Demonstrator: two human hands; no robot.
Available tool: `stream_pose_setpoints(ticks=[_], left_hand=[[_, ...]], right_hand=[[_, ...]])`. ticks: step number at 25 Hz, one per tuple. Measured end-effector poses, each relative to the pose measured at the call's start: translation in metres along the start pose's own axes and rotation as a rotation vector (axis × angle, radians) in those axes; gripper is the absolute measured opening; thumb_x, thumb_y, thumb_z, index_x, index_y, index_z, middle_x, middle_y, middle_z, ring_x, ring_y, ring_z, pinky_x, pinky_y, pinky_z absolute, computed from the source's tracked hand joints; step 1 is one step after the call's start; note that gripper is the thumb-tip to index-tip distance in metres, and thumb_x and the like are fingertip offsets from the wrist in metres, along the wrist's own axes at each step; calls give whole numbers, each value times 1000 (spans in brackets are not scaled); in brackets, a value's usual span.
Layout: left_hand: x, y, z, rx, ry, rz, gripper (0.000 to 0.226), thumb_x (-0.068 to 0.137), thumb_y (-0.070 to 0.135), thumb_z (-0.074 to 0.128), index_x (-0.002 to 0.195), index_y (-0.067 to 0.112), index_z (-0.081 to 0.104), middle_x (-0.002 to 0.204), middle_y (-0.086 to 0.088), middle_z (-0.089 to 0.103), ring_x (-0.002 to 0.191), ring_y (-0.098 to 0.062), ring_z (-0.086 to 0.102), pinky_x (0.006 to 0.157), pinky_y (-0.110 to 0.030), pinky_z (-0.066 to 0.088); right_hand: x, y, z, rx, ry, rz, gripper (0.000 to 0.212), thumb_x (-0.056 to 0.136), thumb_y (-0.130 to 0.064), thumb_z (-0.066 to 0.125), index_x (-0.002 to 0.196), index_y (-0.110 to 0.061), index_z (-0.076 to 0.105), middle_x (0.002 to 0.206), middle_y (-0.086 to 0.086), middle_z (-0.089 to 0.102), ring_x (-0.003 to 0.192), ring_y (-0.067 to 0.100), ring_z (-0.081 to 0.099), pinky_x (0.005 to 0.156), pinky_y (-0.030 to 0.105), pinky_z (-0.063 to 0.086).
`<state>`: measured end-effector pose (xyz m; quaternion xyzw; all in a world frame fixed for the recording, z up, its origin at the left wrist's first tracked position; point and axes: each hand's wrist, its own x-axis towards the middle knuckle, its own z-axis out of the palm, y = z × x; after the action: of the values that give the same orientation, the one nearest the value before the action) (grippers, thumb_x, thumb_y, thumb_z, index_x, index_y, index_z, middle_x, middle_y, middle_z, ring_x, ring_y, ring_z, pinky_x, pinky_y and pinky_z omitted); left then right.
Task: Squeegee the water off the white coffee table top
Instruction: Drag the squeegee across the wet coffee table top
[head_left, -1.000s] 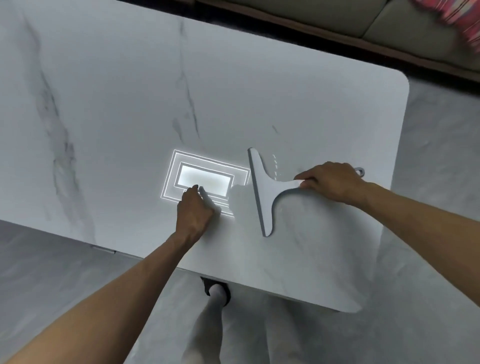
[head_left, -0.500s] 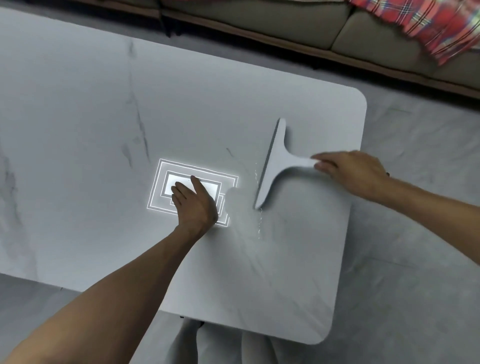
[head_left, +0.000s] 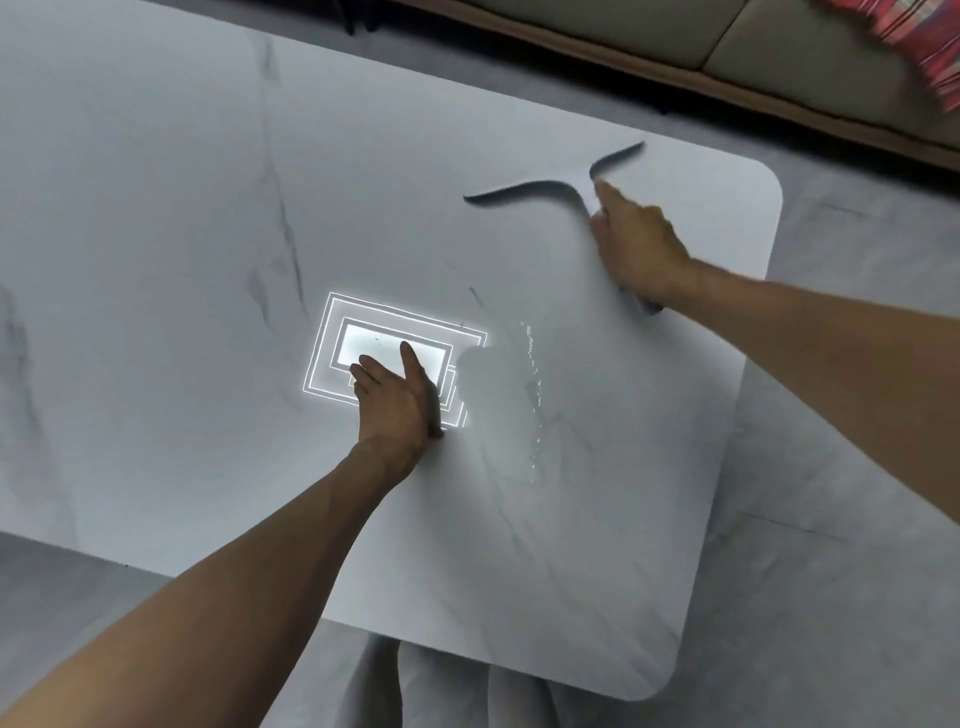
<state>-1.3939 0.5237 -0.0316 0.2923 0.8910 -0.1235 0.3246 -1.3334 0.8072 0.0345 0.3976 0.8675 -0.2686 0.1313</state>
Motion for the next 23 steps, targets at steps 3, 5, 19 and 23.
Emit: stream_pose_setpoints(ticks=[3, 5, 19, 23], left_hand=[[-1, 1, -3, -11, -24, 18, 84, 94, 14, 54, 152, -2, -4, 143, -53, 9, 138, -63, 12, 117, -54, 22], [-1, 1, -5, 1, -32, 26, 87, 94, 19, 56, 152, -2, -6, 143, -53, 8, 138, -64, 11, 118, -54, 21], [-16, -37, -4, -325, 152, 71, 48, 87, 0, 53, 134, -3, 42, 138, -24, 42, 120, -42, 50, 90, -40, 45], [-19, -32, -6, -308, 89, 214, 28, 72, -8, 73, 99, -8, 67, 92, -23, 62, 88, -30, 63, 78, -32, 53]], right_hand=[[-51, 21, 22, -99, -24, -33, 51, 100, -18, 37, 149, -24, 23, 105, 28, 59, 94, 44, 59, 81, 41, 47], [-90, 37, 30, -108, -72, -81, 53, 100, -16, 38, 150, -24, 22, 87, 20, 62, 79, 39, 61, 71, 39, 50], [-51, -20, 35, -58, -79, -254, 44, 101, -27, 30, 145, -30, 30, 107, 17, 63, 100, 39, 54, 78, 36, 41], [-88, 17, 45, -162, -103, -340, 46, 101, -28, 33, 146, -32, 27, 86, 18, 63, 80, 39, 59, 73, 44, 50]])
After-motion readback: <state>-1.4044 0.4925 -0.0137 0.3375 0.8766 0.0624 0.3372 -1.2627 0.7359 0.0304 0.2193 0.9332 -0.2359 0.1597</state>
